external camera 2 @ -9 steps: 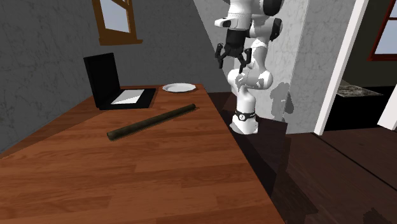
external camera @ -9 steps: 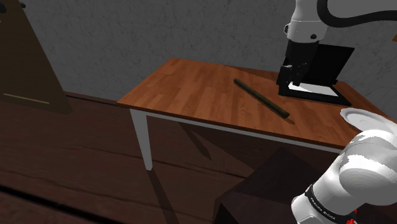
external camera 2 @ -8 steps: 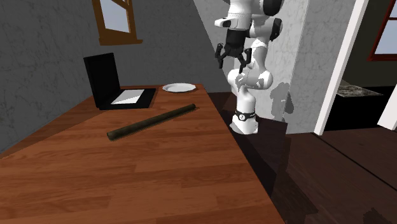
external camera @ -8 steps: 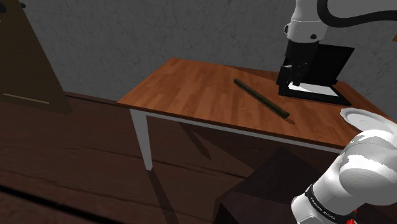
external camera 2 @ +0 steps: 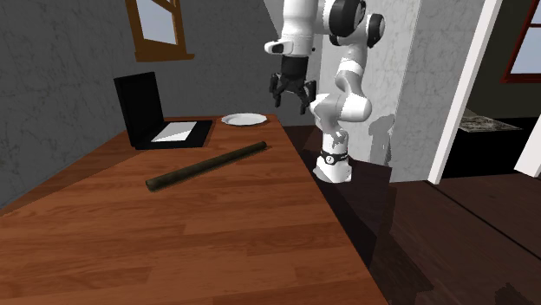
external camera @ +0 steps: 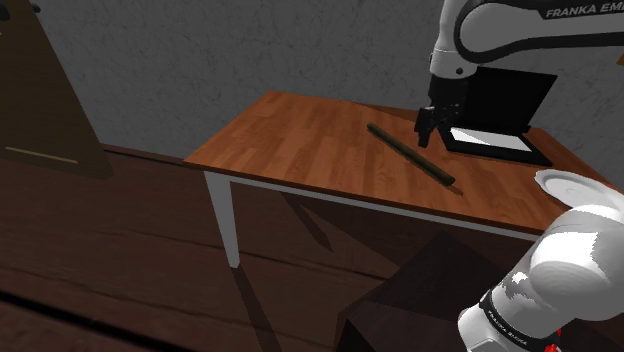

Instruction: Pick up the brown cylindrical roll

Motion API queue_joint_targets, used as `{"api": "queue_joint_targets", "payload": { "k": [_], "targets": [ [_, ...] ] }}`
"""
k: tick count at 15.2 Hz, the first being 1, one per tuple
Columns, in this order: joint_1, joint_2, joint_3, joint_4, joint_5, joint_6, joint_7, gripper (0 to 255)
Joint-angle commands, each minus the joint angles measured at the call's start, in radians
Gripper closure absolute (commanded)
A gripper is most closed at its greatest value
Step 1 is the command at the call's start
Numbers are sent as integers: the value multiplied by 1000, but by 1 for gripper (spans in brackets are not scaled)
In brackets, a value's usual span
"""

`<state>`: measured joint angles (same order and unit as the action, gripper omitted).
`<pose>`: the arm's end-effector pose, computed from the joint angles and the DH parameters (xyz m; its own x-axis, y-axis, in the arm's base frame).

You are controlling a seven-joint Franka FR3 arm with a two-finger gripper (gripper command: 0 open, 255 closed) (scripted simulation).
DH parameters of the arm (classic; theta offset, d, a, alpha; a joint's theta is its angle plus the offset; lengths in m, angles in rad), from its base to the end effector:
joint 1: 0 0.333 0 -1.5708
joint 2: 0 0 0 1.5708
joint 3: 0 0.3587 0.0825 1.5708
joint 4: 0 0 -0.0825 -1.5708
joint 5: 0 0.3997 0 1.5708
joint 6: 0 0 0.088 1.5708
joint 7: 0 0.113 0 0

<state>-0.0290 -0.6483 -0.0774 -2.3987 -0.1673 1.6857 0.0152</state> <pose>0.3344 -0.0582 0.5599 0.9944 -0.0833 -0.0649 -0.0752 -0.9901 0.1186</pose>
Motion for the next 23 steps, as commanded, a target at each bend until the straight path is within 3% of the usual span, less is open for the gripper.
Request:
{"api": "queue_joint_targets", "payload": {
  "k": [1, 10, 20, 23],
  "targets": [
    [-15, 53, -30, 3, -13, 59, -14, 0],
    [-59, 347, -147, 114, -15, 274, -76, 0],
    [-109, 702, -242, 341, 94, 421, -185, 0],
    [-110, 719, -241, 319, 98, 459, -186, 0]
  ]
}}
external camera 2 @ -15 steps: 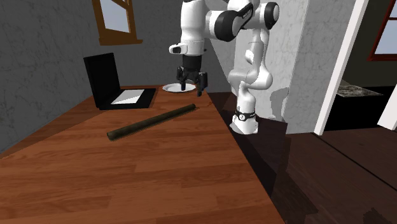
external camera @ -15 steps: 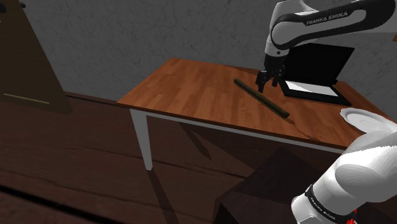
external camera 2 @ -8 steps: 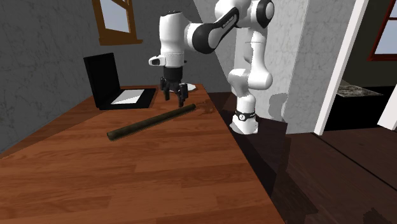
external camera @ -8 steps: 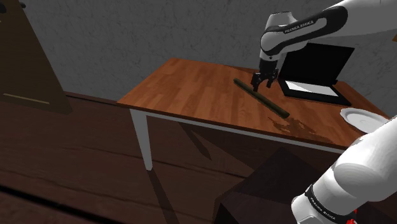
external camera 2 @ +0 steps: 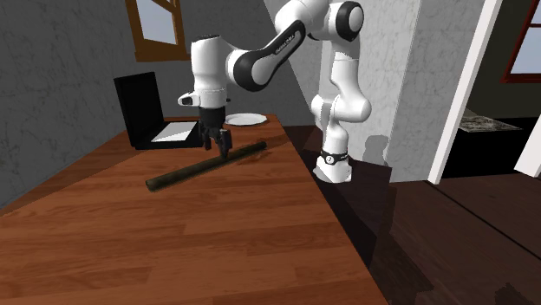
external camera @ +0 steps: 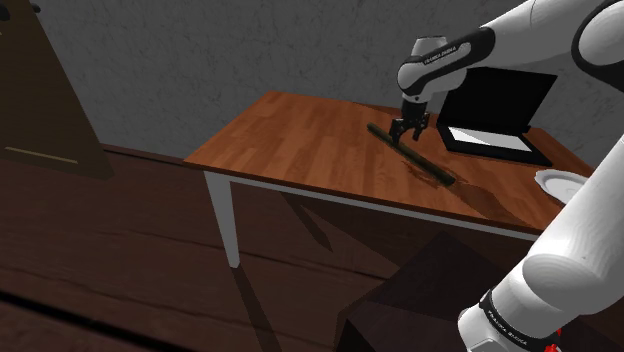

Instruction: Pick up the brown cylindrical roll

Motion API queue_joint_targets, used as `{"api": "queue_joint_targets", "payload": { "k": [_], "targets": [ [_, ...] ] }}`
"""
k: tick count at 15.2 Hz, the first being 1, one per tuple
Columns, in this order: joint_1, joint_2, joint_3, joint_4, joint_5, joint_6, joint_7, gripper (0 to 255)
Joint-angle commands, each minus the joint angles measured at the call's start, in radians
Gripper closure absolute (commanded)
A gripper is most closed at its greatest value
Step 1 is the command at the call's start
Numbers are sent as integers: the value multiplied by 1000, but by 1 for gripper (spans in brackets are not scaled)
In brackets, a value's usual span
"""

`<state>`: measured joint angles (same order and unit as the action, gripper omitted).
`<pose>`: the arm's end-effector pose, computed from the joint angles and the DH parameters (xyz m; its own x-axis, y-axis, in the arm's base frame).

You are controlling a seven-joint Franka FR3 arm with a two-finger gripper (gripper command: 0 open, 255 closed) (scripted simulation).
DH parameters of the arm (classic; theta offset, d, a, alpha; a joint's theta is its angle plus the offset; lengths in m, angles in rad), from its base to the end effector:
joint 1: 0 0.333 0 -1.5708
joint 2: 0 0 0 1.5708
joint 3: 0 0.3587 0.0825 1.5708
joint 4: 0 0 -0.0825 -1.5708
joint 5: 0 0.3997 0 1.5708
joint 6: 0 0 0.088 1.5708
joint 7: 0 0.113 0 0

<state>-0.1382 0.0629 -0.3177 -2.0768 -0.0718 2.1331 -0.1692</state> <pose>0.5140 -0.2535 0.4284 0.9691 -0.2459 -0.0188 -0.2438 -0.9667 0.0781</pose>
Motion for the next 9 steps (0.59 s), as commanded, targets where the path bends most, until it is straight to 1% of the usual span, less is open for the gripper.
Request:
{"api": "queue_joint_targets", "payload": {
  "k": [1, 4, 6, 7, 9],
  "targets": [
    [-2, 14, -1, -10, 4, 25, -2, 0],
    [-3, 34, -1, -29, 10, 63, -4, 0],
    [-3, 38, -1, -33, 11, 70, -5, 0],
    [-3, 38, 0, -31, 11, 68, -4, 255],
    [-3, 38, 0, -32, 11, 69, -4, 255]
  ]
}}
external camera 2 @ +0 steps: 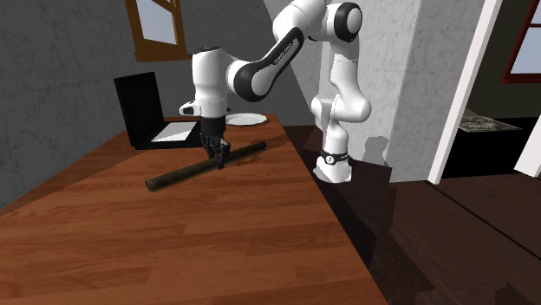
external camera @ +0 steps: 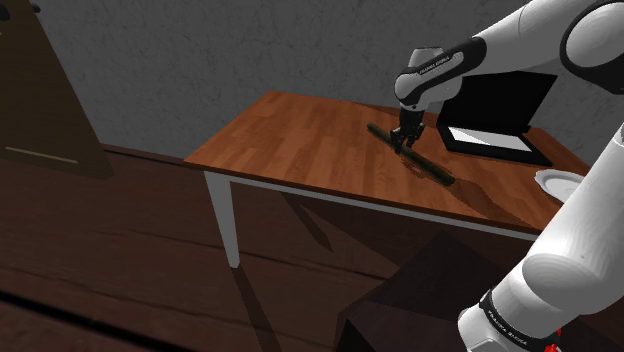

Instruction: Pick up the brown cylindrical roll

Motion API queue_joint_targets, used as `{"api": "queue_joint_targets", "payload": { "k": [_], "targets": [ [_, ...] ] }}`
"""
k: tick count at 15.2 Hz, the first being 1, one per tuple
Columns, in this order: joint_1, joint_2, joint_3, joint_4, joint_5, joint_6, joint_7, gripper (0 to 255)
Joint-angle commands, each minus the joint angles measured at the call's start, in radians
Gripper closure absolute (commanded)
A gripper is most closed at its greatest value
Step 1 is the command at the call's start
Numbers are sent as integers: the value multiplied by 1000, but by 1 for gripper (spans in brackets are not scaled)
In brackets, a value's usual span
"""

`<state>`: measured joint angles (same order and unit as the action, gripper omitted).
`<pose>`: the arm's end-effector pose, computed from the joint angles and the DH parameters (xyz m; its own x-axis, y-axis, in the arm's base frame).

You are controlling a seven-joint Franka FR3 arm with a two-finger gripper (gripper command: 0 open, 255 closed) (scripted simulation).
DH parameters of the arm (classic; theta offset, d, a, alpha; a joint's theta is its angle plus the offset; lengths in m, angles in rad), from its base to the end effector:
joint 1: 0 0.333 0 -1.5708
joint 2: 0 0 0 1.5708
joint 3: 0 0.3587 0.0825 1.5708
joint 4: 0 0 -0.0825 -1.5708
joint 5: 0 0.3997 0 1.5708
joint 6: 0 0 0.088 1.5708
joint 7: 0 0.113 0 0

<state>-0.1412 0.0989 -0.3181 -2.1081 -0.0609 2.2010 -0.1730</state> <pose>0.5157 -0.2545 0.4001 0.9689 -0.2470 -0.0168 -0.2450 -0.9664 0.0782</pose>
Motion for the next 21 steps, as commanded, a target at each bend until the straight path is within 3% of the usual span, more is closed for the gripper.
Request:
{"api": "queue_joint_targets", "payload": {
  "k": [1, 7, 21],
  "targets": [
    [0, 1, 0, -1, 0, 1, 0, 255],
    [0, 2, 0, -2, 1, 2, -1, 255],
    [5, -76, 1, 104, -20, -178, 4, 255]
  ]
}}
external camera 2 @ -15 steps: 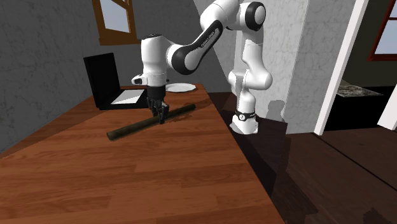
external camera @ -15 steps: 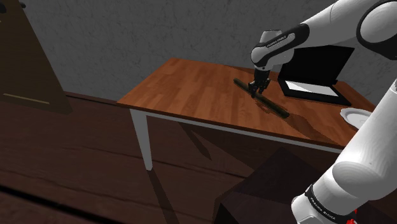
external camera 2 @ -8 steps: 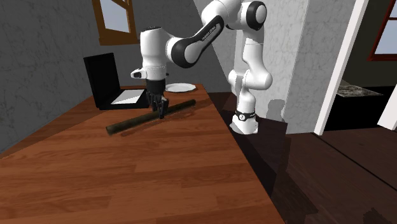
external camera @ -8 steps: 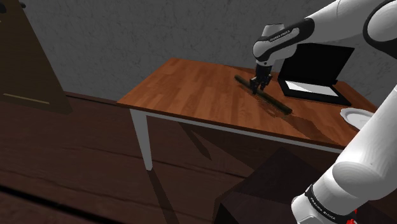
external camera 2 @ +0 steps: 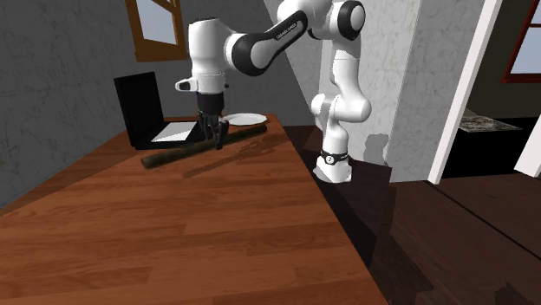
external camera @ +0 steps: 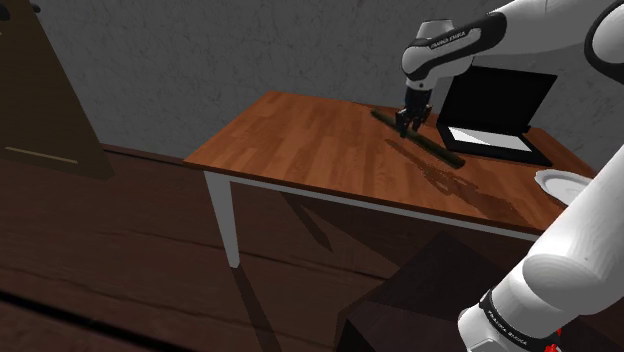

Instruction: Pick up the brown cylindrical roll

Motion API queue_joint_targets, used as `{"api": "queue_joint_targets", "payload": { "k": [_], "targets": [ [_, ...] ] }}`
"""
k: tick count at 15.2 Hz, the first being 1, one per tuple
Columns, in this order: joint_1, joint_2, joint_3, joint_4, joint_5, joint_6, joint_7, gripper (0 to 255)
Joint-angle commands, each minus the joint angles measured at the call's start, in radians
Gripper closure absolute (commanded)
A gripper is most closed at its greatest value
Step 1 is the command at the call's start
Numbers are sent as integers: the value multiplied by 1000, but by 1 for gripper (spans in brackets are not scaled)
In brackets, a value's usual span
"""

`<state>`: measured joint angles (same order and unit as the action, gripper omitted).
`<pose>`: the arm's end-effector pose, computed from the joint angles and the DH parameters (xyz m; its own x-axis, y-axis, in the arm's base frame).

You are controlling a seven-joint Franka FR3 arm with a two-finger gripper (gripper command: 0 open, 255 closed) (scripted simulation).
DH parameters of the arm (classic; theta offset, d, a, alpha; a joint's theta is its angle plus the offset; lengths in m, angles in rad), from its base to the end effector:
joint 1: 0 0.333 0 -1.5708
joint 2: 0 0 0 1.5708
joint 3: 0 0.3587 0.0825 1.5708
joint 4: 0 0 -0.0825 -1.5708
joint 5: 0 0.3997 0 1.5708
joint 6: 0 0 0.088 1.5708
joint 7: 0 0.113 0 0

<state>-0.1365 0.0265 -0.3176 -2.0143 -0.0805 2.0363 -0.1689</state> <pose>0.5134 -0.2548 0.4695 0.9689 -0.2469 -0.0181 -0.2448 -0.9664 0.0780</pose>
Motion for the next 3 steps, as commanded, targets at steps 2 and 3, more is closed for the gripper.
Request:
{"api": "queue_joint_targets", "payload": {
  "k": [2, 3],
  "targets": [
    [1, -8, 1, 20, -2, -28, 0, 255],
    [1, -8, 1, 20, -2, -28, 0, 255]
  ]
}}
